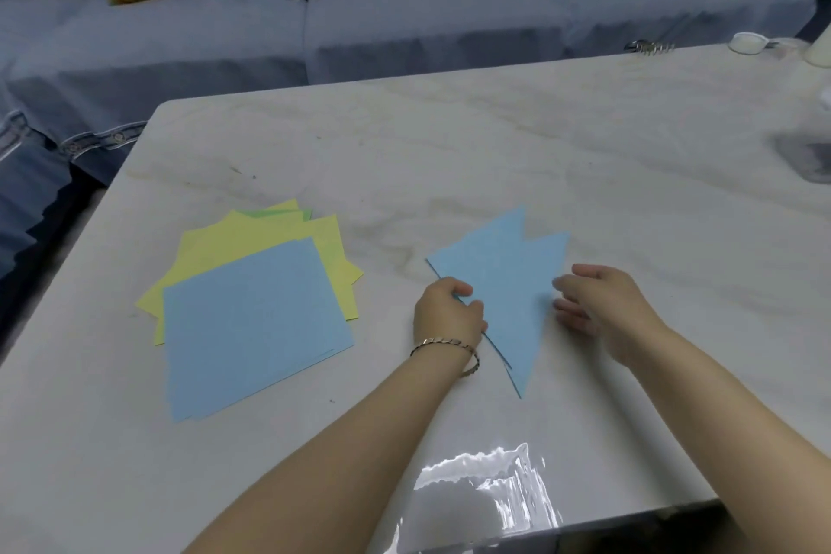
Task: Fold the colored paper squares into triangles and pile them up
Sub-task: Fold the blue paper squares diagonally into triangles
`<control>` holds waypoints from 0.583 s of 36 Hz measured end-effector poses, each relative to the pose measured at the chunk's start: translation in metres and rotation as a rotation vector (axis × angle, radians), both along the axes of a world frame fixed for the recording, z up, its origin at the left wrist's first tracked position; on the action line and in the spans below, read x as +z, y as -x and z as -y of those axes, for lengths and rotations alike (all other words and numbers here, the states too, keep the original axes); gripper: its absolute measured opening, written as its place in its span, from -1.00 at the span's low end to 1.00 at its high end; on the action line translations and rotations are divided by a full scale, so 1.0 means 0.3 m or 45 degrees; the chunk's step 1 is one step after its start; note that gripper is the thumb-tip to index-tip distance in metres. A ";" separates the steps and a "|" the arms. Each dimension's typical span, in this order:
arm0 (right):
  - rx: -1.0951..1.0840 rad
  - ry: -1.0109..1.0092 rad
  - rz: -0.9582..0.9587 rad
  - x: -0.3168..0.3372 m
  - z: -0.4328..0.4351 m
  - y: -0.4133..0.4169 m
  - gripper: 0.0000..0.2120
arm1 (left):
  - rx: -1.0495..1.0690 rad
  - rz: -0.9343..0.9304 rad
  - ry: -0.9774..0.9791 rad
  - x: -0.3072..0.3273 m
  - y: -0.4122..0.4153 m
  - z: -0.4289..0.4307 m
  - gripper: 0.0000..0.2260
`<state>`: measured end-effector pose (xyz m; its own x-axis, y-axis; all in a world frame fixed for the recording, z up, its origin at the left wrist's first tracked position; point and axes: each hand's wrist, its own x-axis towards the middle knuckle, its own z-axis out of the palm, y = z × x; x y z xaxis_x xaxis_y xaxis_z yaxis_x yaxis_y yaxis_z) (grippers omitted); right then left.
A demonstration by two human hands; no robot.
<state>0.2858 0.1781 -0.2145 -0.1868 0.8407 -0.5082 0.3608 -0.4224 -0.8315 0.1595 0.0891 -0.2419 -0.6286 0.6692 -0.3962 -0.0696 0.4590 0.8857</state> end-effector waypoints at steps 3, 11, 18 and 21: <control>-0.064 0.078 -0.093 -0.016 0.009 0.023 -0.48 | -0.150 -0.110 0.056 0.005 -0.011 -0.016 -0.89; 0.041 -0.235 0.072 -0.033 0.031 0.084 -0.56 | -0.436 -0.191 0.115 0.057 -0.015 0.012 -0.77; 0.068 -0.334 0.156 -0.027 0.015 0.066 -0.59 | -0.633 -0.926 0.208 0.110 0.108 0.190 -0.64; 0.247 -0.395 0.246 -0.016 0.026 0.071 -0.68 | -0.590 -1.329 0.379 0.109 0.201 0.312 -0.56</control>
<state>0.2645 0.1702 -0.2192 -0.2827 0.9182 -0.2775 0.5710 -0.0713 -0.8179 0.0993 -0.0044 -0.2092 -0.4620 0.8868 -0.0129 0.8527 0.4481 0.2684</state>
